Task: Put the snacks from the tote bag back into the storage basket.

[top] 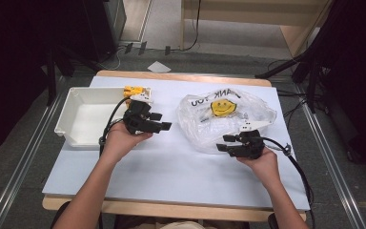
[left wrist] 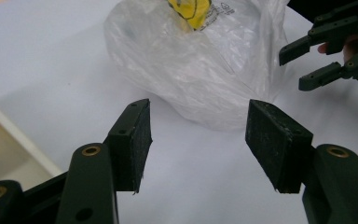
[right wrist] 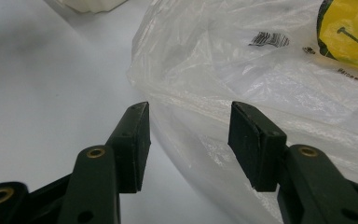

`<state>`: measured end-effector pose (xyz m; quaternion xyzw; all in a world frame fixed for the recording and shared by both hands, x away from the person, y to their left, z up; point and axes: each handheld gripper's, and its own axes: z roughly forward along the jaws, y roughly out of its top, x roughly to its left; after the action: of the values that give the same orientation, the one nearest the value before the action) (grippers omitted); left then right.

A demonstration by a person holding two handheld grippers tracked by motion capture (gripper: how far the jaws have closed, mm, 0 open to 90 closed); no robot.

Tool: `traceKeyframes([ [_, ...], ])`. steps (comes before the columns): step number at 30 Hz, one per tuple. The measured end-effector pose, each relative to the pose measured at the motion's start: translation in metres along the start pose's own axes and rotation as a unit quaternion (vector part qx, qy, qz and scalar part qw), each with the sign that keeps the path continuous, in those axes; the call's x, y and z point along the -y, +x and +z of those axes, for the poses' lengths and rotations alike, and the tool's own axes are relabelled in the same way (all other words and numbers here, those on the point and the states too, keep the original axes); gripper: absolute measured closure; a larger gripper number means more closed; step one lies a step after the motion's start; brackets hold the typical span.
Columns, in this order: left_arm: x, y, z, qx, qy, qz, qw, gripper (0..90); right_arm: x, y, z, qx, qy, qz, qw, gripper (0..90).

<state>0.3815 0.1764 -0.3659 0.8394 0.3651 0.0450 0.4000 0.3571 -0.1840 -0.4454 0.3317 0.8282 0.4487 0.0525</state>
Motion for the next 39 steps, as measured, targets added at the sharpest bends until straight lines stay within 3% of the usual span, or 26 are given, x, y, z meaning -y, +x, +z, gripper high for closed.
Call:
traceKeyframes([
  [9,0.005,-0.014,0.018,0.012,0.007,0.005,0.9999,41.1,0.0,0.001,-0.001,0.002,0.003,0.003,1.0,49.4],
  [22,0.015,-0.035,0.043,0.026,0.025,0.036,0.9987,40.3,0.0,0.002,-0.001,0.001,0.004,0.002,1.0,49.4],
  [25,0.019,-0.035,0.047,0.028,0.018,0.05,0.9982,39.7,0.001,0.002,-0.002,0.003,0.005,-0.004,1.0,49.5],
  [27,0.021,-0.033,0.049,0.033,0.013,0.041,0.9985,39.9,0.0,0.003,-0.002,0.003,0.003,-0.004,1.0,49.6],
  [35,0.027,-0.031,0.058,0.024,0.032,0.047,0.9981,39.8,0.0,0.002,-0.002,0.002,0.004,-0.004,1.0,49.6],
  [39,0.029,-0.031,0.058,0.014,0.022,0.053,0.9983,40.3,0.0,0.003,-0.002,0.002,0.004,-0.005,1.0,49.6],
])
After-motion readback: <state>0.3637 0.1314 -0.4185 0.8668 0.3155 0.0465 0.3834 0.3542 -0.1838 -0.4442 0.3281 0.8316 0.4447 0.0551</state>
